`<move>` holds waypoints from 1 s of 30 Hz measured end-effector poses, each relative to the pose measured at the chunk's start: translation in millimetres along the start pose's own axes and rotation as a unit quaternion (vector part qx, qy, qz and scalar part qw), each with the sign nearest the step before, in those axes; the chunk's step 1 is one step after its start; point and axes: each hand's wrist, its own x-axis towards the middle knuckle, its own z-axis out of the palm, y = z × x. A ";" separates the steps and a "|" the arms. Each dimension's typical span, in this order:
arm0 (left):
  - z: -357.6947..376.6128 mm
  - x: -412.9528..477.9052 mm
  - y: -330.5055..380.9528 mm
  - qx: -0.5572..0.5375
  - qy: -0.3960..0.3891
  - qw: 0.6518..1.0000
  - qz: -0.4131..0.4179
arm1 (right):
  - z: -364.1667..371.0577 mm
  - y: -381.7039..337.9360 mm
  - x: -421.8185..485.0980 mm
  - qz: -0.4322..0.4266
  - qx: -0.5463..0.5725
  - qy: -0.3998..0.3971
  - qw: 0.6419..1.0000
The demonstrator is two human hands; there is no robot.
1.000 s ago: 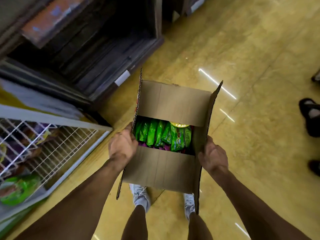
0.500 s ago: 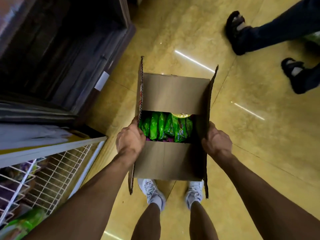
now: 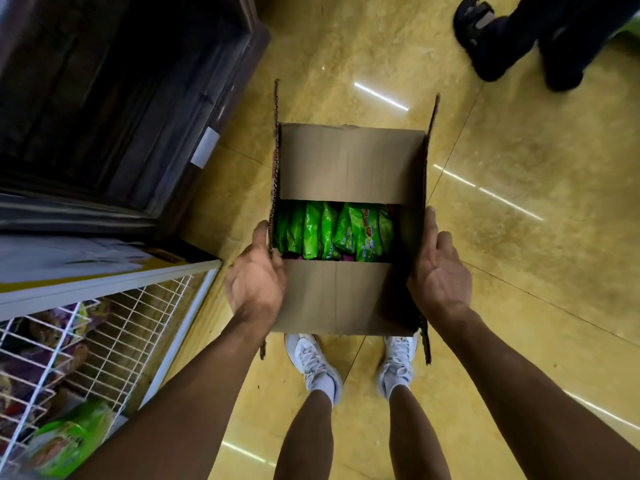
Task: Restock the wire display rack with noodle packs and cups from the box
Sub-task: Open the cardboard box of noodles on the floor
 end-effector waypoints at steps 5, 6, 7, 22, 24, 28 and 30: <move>-7.8 -33.8 -14.7 0.064 0.017 0.997 0.027 | -5.8 13.4 -21.9 -0.035 -0.100 0.017 0.994; -9.0 -40.9 -14.0 0.088 0.005 0.996 0.019 | -7.5 16.3 -27.4 -0.033 -0.114 0.014 0.993; -7.8 -42.7 -13.5 0.113 -0.010 0.994 0.007 | -8.0 17.6 -28.8 -0.029 -0.126 0.010 0.992; 28.9 -71.2 -2.0 0.169 -0.101 0.973 -0.123 | -11.4 106.5 -26.4 0.013 -0.160 -0.110 0.981; 31.6 -69.9 1.1 0.166 -0.098 0.973 -0.127 | -10.6 116.0 -24.9 0.010 -0.113 -0.169 0.979; 42.6 -63.4 8.0 0.157 -0.104 0.973 -0.133 | -2.3 114.5 -18.4 -0.027 -0.066 -0.189 0.979; 48.2 -61.1 9.3 0.151 -0.109 0.973 -0.136 | 7.5 107.3 -15.7 -0.044 -0.042 -0.192 0.980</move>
